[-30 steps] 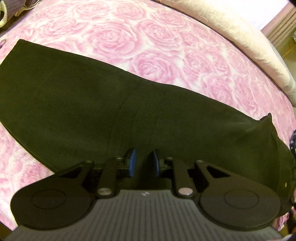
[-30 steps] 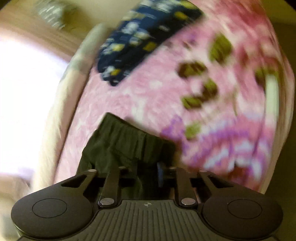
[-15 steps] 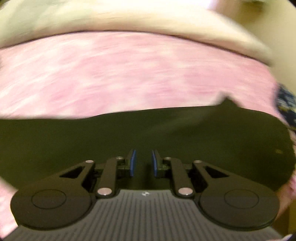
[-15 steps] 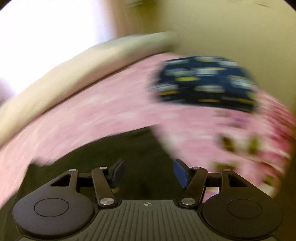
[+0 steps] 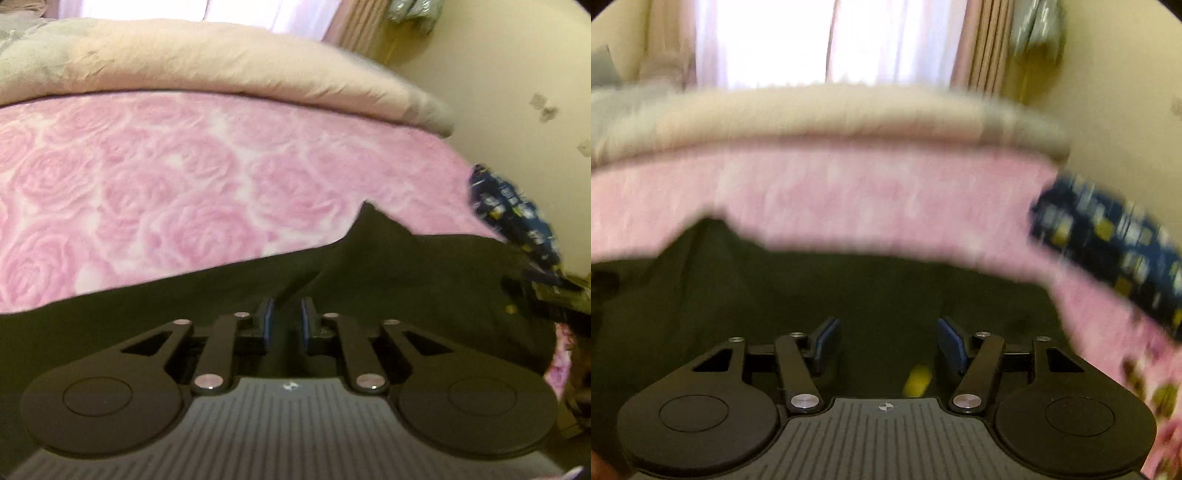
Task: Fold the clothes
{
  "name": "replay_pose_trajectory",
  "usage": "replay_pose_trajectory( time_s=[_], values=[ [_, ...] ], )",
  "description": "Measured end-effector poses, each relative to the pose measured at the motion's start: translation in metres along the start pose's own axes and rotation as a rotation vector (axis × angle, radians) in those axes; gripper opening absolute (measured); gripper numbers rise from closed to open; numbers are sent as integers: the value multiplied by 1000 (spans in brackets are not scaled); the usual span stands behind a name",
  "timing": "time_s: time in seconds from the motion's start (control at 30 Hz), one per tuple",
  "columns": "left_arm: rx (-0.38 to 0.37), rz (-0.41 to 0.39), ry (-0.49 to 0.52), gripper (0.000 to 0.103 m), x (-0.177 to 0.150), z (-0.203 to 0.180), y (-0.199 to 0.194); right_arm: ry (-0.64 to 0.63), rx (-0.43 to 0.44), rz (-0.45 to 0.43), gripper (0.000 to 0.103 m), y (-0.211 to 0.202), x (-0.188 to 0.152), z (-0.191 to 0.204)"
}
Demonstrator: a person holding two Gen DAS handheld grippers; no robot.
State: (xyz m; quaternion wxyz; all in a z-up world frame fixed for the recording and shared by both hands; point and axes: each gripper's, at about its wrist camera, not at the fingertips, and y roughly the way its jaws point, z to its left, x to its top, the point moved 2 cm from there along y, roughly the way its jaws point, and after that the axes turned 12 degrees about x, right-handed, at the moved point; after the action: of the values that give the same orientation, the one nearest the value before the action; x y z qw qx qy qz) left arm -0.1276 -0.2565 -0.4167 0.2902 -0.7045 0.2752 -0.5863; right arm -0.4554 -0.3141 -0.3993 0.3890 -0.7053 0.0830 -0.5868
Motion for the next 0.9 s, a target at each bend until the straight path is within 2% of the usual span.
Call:
replay_pose_trajectory(
  time_s=[0.07, 0.13, 0.23, 0.3, 0.37, 0.5, 0.6, 0.7, 0.8, 0.83, 0.87, 0.9],
  values=[
    [23, -10, 44, 10, -9, 1, 13, -41, -49, -23, 62, 5, 3, -12],
    [29, -48, 57, 8, -19, 7, 22, -50, -93, 9, 62, 21, -4, -32],
    [6, -77, 15, 8, -17, 15, 10, 76, 8, -45, 62, 16, -12, -54],
    [-3, -96, 5, 12, -19, 18, -4, 101, -18, -90, 62, -7, -10, -44],
    [-4, -121, 23, 12, -27, 18, -24, 108, -16, -109, 62, -27, -20, -28],
    [46, -163, 48, 15, -71, 16, -70, 99, 20, -117, 62, -64, -54, 14],
    [147, -86, 8, 24, -106, 22, -74, 44, 23, -95, 62, -74, -81, 40],
    [212, -112, 4, 20, -115, 16, -82, -36, -15, -97, 62, -71, -88, 52],
    [236, -96, -16, 28, -120, 8, -88, 39, 25, -174, 62, -100, -76, 61],
    [244, -89, -24, 28, -122, 5, -91, 35, 65, -218, 62, -106, -79, 67],
    [262, -92, -28, 28, -124, 2, -94, 17, 69, -185, 62, -98, -83, 70],
    [281, -96, -32, 28, -125, -1, -97, -5, 63, -103, 62, -82, -90, 74]
  ],
)
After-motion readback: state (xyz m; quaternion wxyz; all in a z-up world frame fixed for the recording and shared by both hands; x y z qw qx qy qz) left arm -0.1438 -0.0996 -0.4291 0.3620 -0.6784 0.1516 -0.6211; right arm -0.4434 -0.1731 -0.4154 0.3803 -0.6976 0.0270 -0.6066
